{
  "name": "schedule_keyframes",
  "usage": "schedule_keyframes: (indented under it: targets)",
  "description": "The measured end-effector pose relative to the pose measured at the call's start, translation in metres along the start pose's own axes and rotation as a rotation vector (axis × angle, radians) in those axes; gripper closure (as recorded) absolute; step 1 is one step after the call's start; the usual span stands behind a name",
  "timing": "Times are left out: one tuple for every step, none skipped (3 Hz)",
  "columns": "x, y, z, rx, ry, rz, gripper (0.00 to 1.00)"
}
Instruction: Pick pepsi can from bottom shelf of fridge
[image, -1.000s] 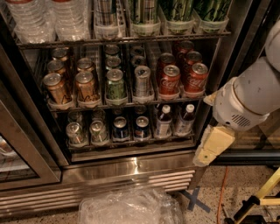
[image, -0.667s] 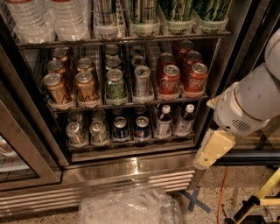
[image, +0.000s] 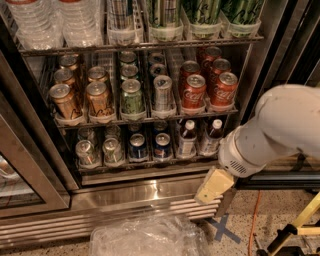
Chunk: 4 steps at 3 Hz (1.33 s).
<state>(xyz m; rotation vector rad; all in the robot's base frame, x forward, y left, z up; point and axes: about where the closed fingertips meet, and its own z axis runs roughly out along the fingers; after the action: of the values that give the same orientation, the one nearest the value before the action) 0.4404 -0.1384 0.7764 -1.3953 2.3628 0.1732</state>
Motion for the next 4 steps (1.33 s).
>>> schedule_keyframes:
  targets:
    - [-0.004, 0.001, 0.032, 0.033, -0.051, 0.069, 0.00]
    - [-0.019, -0.001, 0.068, 0.071, -0.128, 0.141, 0.00]
    - [-0.019, 0.000, 0.069, 0.069, -0.128, 0.141, 0.00]
    - [-0.016, 0.010, 0.087, 0.063, -0.113, 0.155, 0.00]
